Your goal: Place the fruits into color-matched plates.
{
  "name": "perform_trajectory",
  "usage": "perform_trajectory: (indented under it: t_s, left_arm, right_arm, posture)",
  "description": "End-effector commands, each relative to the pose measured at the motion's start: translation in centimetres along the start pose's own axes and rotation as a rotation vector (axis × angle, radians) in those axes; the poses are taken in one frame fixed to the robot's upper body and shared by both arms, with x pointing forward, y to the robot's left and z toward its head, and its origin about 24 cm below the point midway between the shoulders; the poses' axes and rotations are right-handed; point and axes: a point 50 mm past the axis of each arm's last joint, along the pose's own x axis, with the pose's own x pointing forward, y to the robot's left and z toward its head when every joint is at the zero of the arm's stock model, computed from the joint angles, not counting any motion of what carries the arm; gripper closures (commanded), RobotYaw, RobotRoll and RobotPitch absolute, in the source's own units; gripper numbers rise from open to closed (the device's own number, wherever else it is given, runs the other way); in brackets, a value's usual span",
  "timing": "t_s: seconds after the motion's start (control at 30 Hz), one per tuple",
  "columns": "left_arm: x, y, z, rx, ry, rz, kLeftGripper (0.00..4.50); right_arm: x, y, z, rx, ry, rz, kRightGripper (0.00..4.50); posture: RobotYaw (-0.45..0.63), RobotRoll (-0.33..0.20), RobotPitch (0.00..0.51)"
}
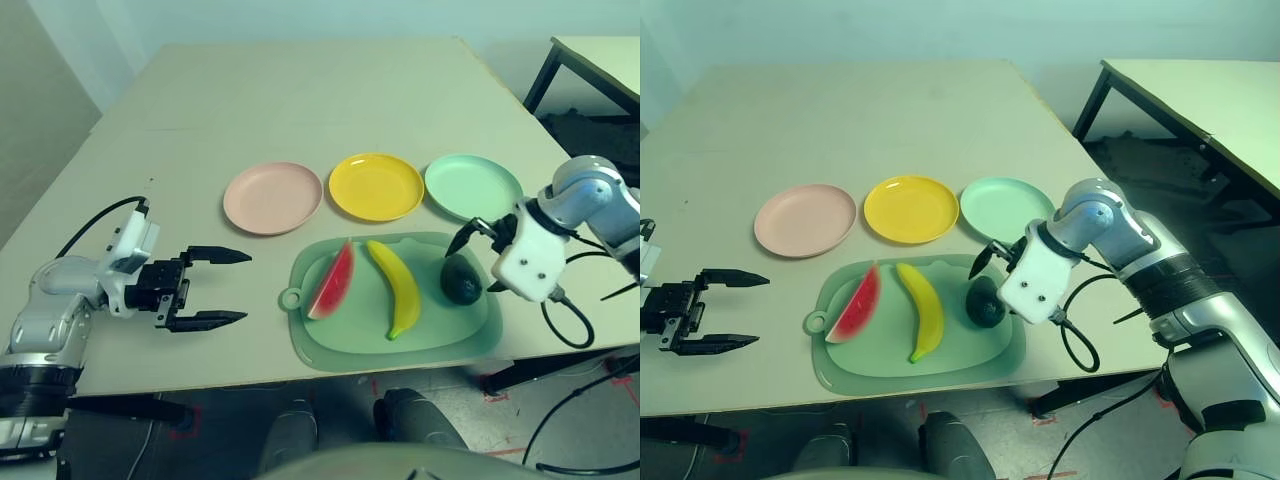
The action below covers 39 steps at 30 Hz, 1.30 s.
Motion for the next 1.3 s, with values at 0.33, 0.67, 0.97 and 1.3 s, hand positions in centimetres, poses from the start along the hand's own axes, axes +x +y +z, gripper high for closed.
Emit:
perform_trajectory:
  t_s: [0.33, 0.67, 0.97, 1.3]
  left_arm:
    - [0.5, 0.4, 0.5, 0.026, 0.002, -0.014, 0.02]
    - [0.5, 0.0, 1.1, 0.045, 0.013, -0.021, 0.02]
    - [0.3, 0.1, 1.2, 0.048, 0.020, -0.010, 0.02]
    - [0.1, 0.3, 0.6, 0.037, 0.025, 0.014, 0.00]
  right_arm:
    - [2.0, 0.9, -0.2, 0.036, -0.030, 0.050, 0.00]
    - [3.0, 1.0, -2.0, 0.148, 0.040, 0.028, 0.00]
    - [3.1, 0.9, -2.0, 0.179, 0.048, 0.027, 0.00]
    - [2.7, 1.2, -1.8, 0.198, 0.037, 0.035, 1.50]
  posture:
    - [-0.12, 0.000, 0.047]
    - [-0.11, 0.000, 0.046]
    - [-0.11, 0.000, 0.042]
    - [-0.12, 0.000, 0.043]
